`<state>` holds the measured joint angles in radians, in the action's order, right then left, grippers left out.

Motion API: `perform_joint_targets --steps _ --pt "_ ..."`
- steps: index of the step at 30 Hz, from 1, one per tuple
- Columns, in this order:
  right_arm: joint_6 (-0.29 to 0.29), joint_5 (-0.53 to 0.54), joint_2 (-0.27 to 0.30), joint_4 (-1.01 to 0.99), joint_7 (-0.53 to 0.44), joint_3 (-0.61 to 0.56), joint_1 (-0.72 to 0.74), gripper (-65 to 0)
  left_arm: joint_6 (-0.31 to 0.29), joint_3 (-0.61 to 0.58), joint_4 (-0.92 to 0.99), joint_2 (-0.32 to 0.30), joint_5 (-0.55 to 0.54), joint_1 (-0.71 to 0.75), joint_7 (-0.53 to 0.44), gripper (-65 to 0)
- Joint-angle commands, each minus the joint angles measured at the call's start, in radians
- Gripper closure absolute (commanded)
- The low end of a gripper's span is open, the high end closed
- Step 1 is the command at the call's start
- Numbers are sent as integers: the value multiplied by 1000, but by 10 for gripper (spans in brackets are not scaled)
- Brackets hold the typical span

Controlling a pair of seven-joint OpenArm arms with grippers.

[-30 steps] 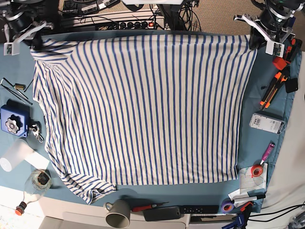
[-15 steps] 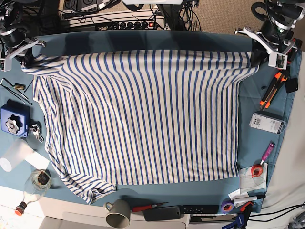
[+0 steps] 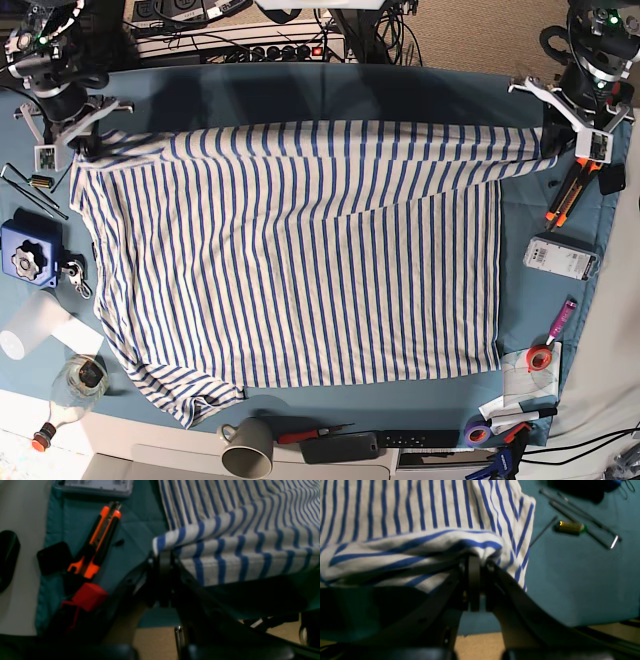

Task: Fold the T-shirt properly
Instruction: 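Lift the grasped corners and pull them apart to stretch the edge, then carry the held edge across the shirt toward the hem with both grippers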

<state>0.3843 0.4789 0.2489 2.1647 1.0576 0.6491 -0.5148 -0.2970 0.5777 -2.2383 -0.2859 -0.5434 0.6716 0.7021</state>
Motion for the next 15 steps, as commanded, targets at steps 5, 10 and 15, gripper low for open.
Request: perform_joint_targets --steps 5,10,15 --pt "-62 -108 14 15 -43 16 3 0 7 0 -13 -11 -11 6 -23 0" --pt "-71 -121 14 15 -60 85 14 0 7 0 -13 -11 -12 6 -23 0" --pt "-75 -119 15 15 -63 164 47 0 6 0 -13 -11 -50 7 -22 0"
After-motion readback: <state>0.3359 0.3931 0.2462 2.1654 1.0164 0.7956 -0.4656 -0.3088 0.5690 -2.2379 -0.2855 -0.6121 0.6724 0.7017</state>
